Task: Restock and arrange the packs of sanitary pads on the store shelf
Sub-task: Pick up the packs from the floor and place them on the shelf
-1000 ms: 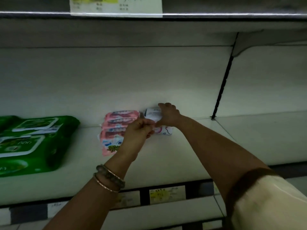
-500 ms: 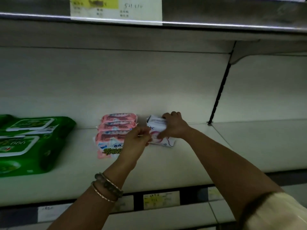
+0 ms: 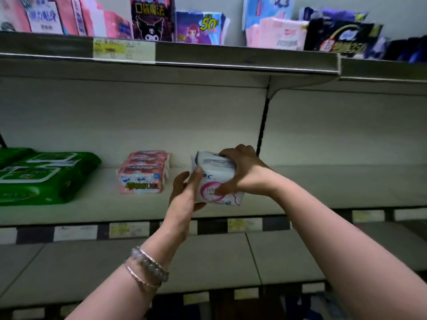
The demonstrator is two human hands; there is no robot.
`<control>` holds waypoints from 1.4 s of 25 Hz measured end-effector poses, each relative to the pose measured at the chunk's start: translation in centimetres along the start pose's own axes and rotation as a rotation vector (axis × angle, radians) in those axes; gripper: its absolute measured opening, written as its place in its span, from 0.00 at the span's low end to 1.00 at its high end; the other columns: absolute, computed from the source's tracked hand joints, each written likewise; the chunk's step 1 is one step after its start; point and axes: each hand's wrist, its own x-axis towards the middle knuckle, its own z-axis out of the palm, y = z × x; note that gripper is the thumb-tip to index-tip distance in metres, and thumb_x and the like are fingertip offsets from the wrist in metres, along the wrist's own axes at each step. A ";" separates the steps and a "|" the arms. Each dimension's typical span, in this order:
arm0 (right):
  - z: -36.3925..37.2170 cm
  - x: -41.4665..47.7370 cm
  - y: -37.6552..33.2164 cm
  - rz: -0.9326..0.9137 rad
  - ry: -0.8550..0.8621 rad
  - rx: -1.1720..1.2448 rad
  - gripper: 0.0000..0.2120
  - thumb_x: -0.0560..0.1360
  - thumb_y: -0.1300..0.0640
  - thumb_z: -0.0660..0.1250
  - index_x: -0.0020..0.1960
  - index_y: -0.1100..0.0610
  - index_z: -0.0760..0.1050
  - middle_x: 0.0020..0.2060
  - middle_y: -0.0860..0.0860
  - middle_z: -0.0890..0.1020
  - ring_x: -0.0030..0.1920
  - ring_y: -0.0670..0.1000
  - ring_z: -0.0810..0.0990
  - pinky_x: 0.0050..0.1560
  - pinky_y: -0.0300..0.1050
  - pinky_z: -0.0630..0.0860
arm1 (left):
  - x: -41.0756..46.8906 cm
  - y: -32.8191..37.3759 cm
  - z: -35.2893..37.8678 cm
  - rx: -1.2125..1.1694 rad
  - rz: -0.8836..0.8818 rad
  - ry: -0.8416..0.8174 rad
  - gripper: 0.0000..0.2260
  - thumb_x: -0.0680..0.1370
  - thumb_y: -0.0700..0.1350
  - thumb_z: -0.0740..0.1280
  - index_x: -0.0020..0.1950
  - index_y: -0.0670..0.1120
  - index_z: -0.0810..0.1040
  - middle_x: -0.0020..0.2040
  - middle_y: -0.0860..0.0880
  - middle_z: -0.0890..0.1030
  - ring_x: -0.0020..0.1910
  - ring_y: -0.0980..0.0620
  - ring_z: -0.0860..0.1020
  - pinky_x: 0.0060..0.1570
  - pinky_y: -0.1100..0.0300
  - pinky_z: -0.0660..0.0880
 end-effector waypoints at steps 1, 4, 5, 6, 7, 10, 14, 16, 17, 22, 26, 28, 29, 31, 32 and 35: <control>-0.2 -1.7 -0.2 -0.022 0.008 -0.012 0.36 0.59 0.46 0.78 0.64 0.50 0.69 0.50 0.49 0.69 0.54 0.48 0.63 0.54 0.42 0.69 | -1.8 0.0 0.5 -0.012 0.006 -0.034 0.20 0.70 0.59 0.62 0.55 0.49 0.77 0.45 0.50 0.84 0.42 0.54 0.83 0.43 0.57 0.77; 0.0 -6.5 -0.8 -0.080 -0.013 -0.051 0.39 0.62 0.49 0.76 0.69 0.53 0.65 0.51 0.51 0.66 0.56 0.50 0.61 0.59 0.43 0.66 | -6.8 -0.6 1.7 -0.035 0.031 -0.027 0.14 0.77 0.55 0.60 0.49 0.47 0.79 0.40 0.48 0.84 0.36 0.53 0.82 0.32 0.62 0.77; 0.1 -7.9 -1.0 -0.104 -0.023 -0.059 0.39 0.63 0.50 0.76 0.70 0.53 0.64 0.53 0.52 0.66 0.57 0.51 0.60 0.61 0.44 0.65 | -8.4 -0.8 2.0 -0.049 0.024 -0.001 0.13 0.78 0.53 0.59 0.50 0.47 0.79 0.39 0.47 0.84 0.35 0.53 0.82 0.30 0.63 0.77; 0.2 -9.3 -1.2 -0.123 -0.034 -0.043 0.39 0.64 0.50 0.76 0.71 0.53 0.64 0.55 0.53 0.66 0.59 0.51 0.60 0.64 0.45 0.63 | -9.8 -1.1 2.1 -0.046 0.020 0.020 0.12 0.78 0.51 0.58 0.48 0.47 0.79 0.38 0.47 0.84 0.33 0.53 0.81 0.29 0.64 0.77; 0.3 -10.6 -1.3 -0.134 -0.052 0.014 0.39 0.64 0.50 0.76 0.71 0.52 0.63 0.58 0.53 0.67 0.61 0.51 0.59 0.66 0.44 0.61 | -11.2 -1.2 2.2 -0.045 0.014 0.032 0.12 0.79 0.49 0.57 0.47 0.47 0.79 0.36 0.47 0.84 0.31 0.53 0.81 0.29 0.64 0.77; 0.2 -13.9 -0.8 -0.096 -0.077 0.349 0.43 0.65 0.51 0.77 0.73 0.48 0.59 0.65 0.50 0.65 0.67 0.48 0.59 0.70 0.43 0.57 | -14.1 -0.9 1.9 -0.062 0.010 0.074 0.12 0.79 0.48 0.55 0.46 0.47 0.78 0.32 0.51 0.83 0.28 0.56 0.80 0.26 0.67 0.75; 0.9 -16.6 -0.3 0.002 -0.135 0.612 0.42 0.66 0.57 0.77 0.73 0.49 0.59 0.64 0.46 0.69 0.64 0.45 0.69 0.65 0.39 0.66 | -16.4 -1.0 1.5 -0.016 0.030 0.079 0.12 0.80 0.47 0.55 0.47 0.48 0.78 0.34 0.53 0.84 0.30 0.57 0.81 0.26 0.67 0.74; 2.1 -17.0 -0.7 0.031 -0.138 0.670 0.40 0.66 0.59 0.77 0.72 0.50 0.60 0.61 0.46 0.71 0.60 0.46 0.72 0.60 0.39 0.72 | -17.1 -1.3 0.9 0.015 0.011 0.068 0.12 0.80 0.48 0.55 0.47 0.49 0.78 0.33 0.53 0.84 0.30 0.57 0.81 0.27 0.67 0.75; 2.7 -17.0 -0.8 0.045 -0.137 0.690 0.40 0.65 0.59 0.77 0.72 0.51 0.61 0.60 0.47 0.72 0.59 0.46 0.73 0.60 0.41 0.73 | -17.3 -1.6 0.4 0.026 -0.008 0.067 0.12 0.80 0.48 0.56 0.47 0.49 0.78 0.33 0.54 0.84 0.30 0.58 0.81 0.27 0.67 0.75; 6.7 -16.5 -2.0 0.084 -0.194 0.693 0.38 0.65 0.56 0.77 0.70 0.50 0.64 0.58 0.45 0.73 0.58 0.45 0.73 0.60 0.44 0.73 | -18.4 -3.6 -3.1 0.078 -0.110 0.099 0.14 0.79 0.57 0.55 0.52 0.53 0.77 0.38 0.52 0.84 0.34 0.58 0.82 0.34 0.63 0.76; 10.7 -16.3 -3.5 0.171 -0.192 0.749 0.34 0.66 0.55 0.76 0.69 0.50 0.66 0.60 0.47 0.74 0.60 0.47 0.72 0.61 0.43 0.72 | -18.9 -5.6 -7.3 0.057 -0.137 0.048 0.18 0.74 0.60 0.57 0.59 0.55 0.74 0.47 0.52 0.84 0.45 0.56 0.82 0.39 0.63 0.77; 12.9 -16.4 -4.2 0.228 -0.193 0.795 0.33 0.66 0.56 0.77 0.68 0.51 0.67 0.61 0.49 0.75 0.61 0.49 0.74 0.60 0.43 0.72 | -19.1 -6.7 -9.3 0.076 -0.173 0.010 0.20 0.72 0.53 0.65 0.64 0.52 0.72 0.51 0.51 0.83 0.48 0.56 0.82 0.39 0.65 0.77; 14.1 -16.5 -4.7 0.264 -0.194 0.809 0.33 0.66 0.57 0.77 0.68 0.52 0.68 0.61 0.50 0.75 0.60 0.49 0.74 0.60 0.43 0.72 | -19.2 -7.3 -10.5 0.093 -0.197 0.000 0.21 0.71 0.47 0.68 0.64 0.52 0.72 0.51 0.51 0.83 0.47 0.57 0.82 0.39 0.66 0.77; 16.3 -16.7 -5.9 0.332 -0.215 0.808 0.33 0.67 0.58 0.76 0.68 0.54 0.67 0.60 0.50 0.75 0.60 0.49 0.75 0.59 0.41 0.73 | -19.4 -8.6 -12.8 0.120 -0.252 -0.007 0.23 0.71 0.39 0.70 0.64 0.52 0.71 0.50 0.52 0.82 0.45 0.59 0.82 0.39 0.68 0.76; 17.3 -16.9 -6.5 0.356 -0.231 0.808 0.33 0.67 0.59 0.76 0.69 0.55 0.67 0.61 0.51 0.75 0.59 0.49 0.75 0.57 0.38 0.73 | -19.5 -9.1 -13.9 0.129 -0.273 -0.011 0.23 0.71 0.37 0.71 0.64 0.52 0.70 0.50 0.52 0.82 0.44 0.61 0.82 0.38 0.69 0.76; 19.7 -17.6 -8.0 0.407 -0.265 0.800 0.37 0.67 0.59 0.76 0.71 0.57 0.63 0.63 0.51 0.74 0.59 0.47 0.75 0.52 0.31 0.74 | -19.4 -10.8 -16.7 0.179 -0.307 -0.050 0.23 0.71 0.37 0.71 0.60 0.56 0.69 0.49 0.54 0.81 0.43 0.64 0.81 0.38 0.72 0.75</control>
